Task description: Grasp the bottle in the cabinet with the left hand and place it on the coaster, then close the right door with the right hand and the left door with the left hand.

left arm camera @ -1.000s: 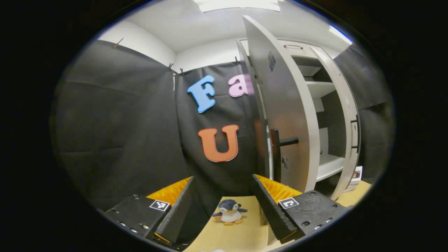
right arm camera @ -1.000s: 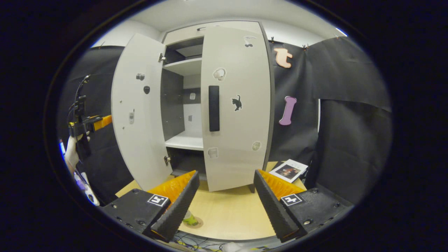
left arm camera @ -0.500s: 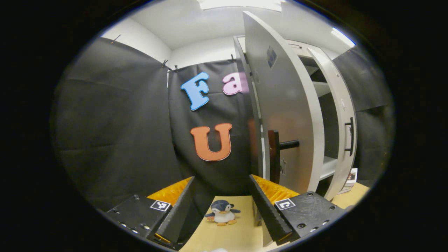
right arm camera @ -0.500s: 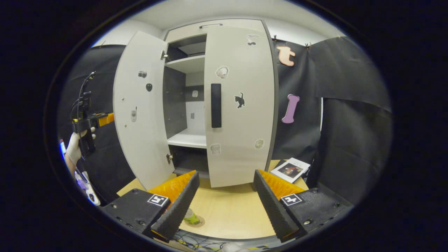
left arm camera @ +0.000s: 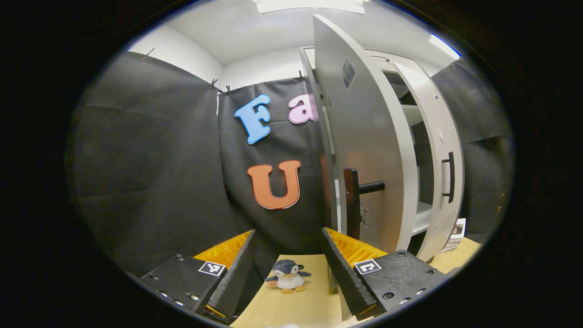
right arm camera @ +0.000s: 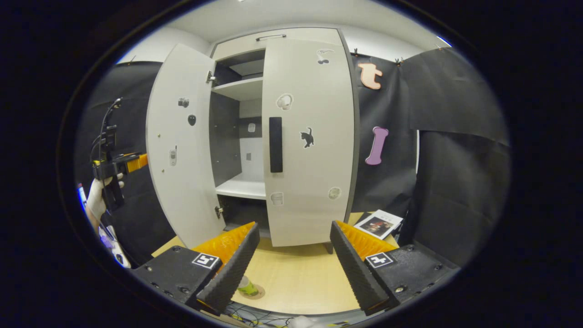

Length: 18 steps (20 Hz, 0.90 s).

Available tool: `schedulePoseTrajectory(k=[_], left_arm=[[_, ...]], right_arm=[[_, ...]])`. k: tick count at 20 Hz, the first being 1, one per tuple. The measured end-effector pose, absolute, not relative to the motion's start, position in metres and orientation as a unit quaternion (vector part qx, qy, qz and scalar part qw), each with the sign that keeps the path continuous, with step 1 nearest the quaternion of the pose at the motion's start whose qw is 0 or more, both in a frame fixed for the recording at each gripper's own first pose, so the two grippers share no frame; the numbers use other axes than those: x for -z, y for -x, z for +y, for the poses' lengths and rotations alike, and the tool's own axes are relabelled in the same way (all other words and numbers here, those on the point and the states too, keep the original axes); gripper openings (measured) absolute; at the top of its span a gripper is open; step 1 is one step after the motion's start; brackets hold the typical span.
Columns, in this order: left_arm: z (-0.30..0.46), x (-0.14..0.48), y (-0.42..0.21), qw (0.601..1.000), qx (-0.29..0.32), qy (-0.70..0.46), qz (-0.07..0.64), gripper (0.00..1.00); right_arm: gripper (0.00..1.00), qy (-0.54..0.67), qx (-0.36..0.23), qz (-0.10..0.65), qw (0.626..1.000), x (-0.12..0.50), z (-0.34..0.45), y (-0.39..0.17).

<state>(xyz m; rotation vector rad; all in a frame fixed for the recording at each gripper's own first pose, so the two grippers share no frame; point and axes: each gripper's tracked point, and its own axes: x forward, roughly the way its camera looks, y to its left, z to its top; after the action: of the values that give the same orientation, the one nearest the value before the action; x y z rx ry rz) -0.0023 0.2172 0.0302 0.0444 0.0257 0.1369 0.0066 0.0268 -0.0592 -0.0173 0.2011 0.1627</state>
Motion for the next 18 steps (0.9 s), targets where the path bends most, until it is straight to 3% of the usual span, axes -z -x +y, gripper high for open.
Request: schedulePoseTrajectory(k=[2,10,15,17,18], left_arm=[[0.204,-0.029,0.003,0.998,-0.052,-0.009,0.013,0.88],[0.15,-0.032,-0.005,1.0,0.005,-0.016,0.01,0.91],[0.136,-0.029,-0.013,1.0,0.007,-0.012,0.021,0.91],[0.127,-0.029,-0.015,1.0,0.013,-0.012,0.022,0.84],[0.123,-0.031,-0.017,1.0,0.016,-0.014,0.02,0.88]], right_arm=[[1.0,0.01,-0.08,0.101,0.992,0.06,0.026,-0.006],[1.0,0.014,-0.077,0.102,0.992,0.06,0.021,-0.003],[1.0,0.014,-0.072,0.099,0.992,0.057,0.017,0.002],[1.0,0.015,-0.071,0.097,0.993,0.057,0.017,0.004],[1.0,0.016,-0.07,0.097,0.993,0.057,0.016,0.004]])
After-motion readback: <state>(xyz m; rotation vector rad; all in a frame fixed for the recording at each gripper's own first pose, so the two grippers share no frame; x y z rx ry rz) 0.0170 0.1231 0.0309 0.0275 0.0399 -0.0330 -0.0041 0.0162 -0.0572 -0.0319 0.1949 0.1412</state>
